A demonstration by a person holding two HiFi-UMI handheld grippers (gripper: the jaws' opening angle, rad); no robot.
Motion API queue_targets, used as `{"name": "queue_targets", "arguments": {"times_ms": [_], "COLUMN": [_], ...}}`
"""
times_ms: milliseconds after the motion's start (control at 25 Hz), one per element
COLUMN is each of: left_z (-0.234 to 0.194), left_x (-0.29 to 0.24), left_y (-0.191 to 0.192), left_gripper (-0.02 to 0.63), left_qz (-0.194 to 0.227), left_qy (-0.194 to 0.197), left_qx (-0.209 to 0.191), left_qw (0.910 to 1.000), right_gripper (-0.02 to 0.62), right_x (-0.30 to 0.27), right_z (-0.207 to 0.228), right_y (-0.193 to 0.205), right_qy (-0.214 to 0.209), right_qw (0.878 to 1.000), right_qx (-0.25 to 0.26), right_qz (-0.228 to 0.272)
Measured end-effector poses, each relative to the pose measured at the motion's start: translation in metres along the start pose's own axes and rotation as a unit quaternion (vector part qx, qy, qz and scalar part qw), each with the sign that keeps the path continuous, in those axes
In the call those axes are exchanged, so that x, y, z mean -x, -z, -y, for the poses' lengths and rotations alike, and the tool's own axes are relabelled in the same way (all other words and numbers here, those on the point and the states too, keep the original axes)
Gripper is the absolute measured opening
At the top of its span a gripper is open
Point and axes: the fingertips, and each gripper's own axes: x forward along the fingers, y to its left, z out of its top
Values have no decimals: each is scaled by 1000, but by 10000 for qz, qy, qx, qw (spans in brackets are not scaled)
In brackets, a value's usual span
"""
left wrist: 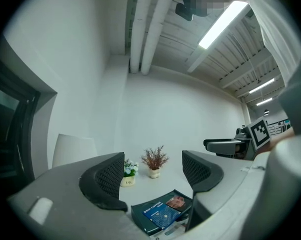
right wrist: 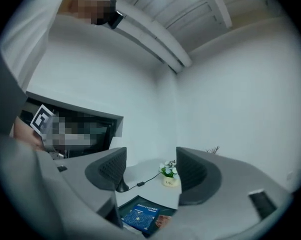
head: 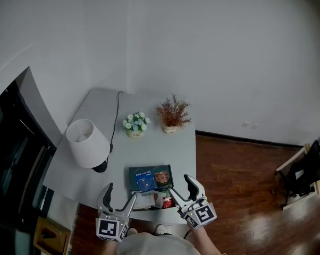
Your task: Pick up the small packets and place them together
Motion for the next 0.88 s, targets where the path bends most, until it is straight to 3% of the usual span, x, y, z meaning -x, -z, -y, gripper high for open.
{"name": "queue_targets", "arguments": {"times_ms": [160, 880], "left_z": [6, 16], "left_x": [-5, -9], "left_y": [-5, -1], "left_gripper": [350, 349], "left_qz": [59, 46], "left_qy": [87, 146], "left_qx": [-20, 38], "left_qw": [9999, 9999], "right_gripper": [325, 323], "right_x": [3, -3], "right_z": [-10, -36], "right_y": [-4, 9], "right_qy": [-44, -628], "right_qw": [9995, 9967], "right_qx": [279, 369], "right_qz": [-114, -370]}}
